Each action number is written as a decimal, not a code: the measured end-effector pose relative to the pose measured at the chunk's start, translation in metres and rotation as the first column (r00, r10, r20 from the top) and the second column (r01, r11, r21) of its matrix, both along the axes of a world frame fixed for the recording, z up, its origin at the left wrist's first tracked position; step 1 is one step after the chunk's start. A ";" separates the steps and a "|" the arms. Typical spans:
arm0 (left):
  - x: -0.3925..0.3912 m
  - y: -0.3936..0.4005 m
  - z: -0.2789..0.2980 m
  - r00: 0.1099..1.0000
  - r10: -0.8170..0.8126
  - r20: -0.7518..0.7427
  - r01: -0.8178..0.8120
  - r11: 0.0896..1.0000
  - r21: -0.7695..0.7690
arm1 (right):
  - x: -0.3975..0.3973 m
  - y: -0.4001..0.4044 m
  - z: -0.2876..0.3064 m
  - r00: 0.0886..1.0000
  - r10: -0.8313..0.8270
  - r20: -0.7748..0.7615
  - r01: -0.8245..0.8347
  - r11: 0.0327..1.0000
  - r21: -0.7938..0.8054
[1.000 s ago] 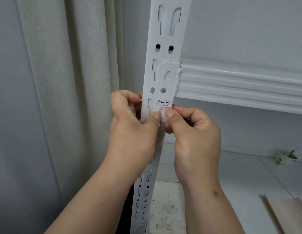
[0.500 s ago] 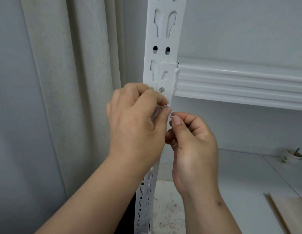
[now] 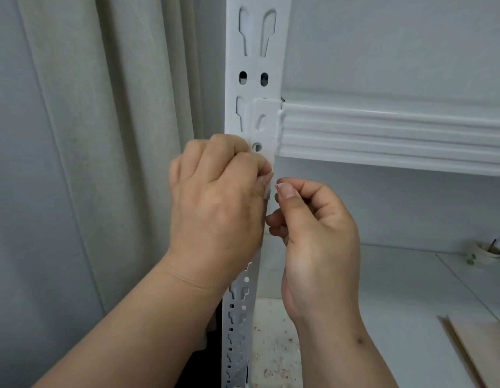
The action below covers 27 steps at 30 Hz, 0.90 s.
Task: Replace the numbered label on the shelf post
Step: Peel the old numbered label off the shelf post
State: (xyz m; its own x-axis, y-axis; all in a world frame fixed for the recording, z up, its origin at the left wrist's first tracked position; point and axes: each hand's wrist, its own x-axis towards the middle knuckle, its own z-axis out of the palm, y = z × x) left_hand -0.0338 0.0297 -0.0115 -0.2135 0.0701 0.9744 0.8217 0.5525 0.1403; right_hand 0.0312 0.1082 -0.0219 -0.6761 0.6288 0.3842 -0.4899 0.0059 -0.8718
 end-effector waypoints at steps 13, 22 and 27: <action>0.001 0.005 0.004 0.993 -0.038 0.110 0.040 0.999 -0.017 | -0.001 -0.003 -0.003 1.000 -0.014 0.023 0.014 1.000 -0.014; 0.000 0.005 -0.002 0.974 -0.103 0.200 0.089 0.993 0.078 | 0.001 -0.002 -0.003 1.000 -0.012 0.023 0.012 1.000 -0.020; 0.004 -0.001 -0.005 0.961 -0.169 0.219 0.141 0.980 0.139 | 0.000 -0.003 -0.003 1.000 -0.013 0.016 0.013 1.000 -0.006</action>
State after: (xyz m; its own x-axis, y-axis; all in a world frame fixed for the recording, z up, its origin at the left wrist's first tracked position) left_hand -0.0300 0.0285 -0.0160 -0.4275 0.0044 0.9040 0.8339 0.3880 0.3924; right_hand 0.0309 0.1052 -0.0251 -0.6738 0.6399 0.3694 -0.4759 0.0066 -0.8795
